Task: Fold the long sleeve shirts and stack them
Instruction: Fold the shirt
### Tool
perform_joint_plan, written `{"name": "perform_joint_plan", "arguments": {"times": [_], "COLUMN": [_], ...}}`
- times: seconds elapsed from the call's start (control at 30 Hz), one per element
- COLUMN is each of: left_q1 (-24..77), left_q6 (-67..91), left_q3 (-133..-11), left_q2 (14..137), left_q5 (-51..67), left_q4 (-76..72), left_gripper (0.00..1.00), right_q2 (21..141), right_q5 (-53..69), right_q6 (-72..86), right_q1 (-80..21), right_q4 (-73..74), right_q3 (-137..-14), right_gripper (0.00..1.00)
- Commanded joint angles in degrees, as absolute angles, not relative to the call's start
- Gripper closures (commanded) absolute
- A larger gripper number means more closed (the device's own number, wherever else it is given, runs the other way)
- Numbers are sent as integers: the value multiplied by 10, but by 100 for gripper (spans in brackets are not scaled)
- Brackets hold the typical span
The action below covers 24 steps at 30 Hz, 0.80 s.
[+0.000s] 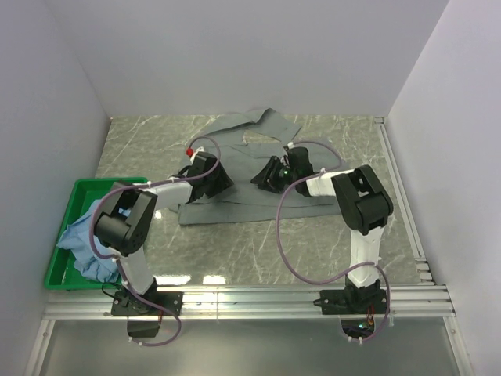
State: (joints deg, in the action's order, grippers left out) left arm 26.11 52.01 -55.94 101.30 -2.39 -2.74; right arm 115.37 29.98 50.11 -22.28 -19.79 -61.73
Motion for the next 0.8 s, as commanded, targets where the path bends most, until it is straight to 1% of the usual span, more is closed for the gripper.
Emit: {"name": "perform_joint_plan", "arguments": {"times": [0.0,0.17,0.53,0.63,0.67,0.7,0.77], "left_q1": [247,229,227,227,228,233,238], "left_q6": [536,552,532,524,519,515,498], "left_q3": [-551,-526,-509,-495,-492,-488,-489], "left_q2": [1032,1022,933,891,861,847,810], "left_q5": [-35,-57,-122,-124,-123,-128,-139], "left_q4": [-36,-18,75,98,102,112,127], "left_gripper": [41,42,40,36,34,30,25], "right_q2": [1146,1118,1036,1000,991,984,965], "right_q5": [287,274,207,189,178,156,124], "right_q6": [500,491,419,377,353,338,302], "right_q1": [-191,-139,-95,-98,-103,-112,-126], "right_q4": [-240,-241,-93,-34,-11,47,103], "right_q3": [-591,-549,-548,-562,-571,-594,-615], "right_gripper": [49,50,50,50,50,50,50]}}
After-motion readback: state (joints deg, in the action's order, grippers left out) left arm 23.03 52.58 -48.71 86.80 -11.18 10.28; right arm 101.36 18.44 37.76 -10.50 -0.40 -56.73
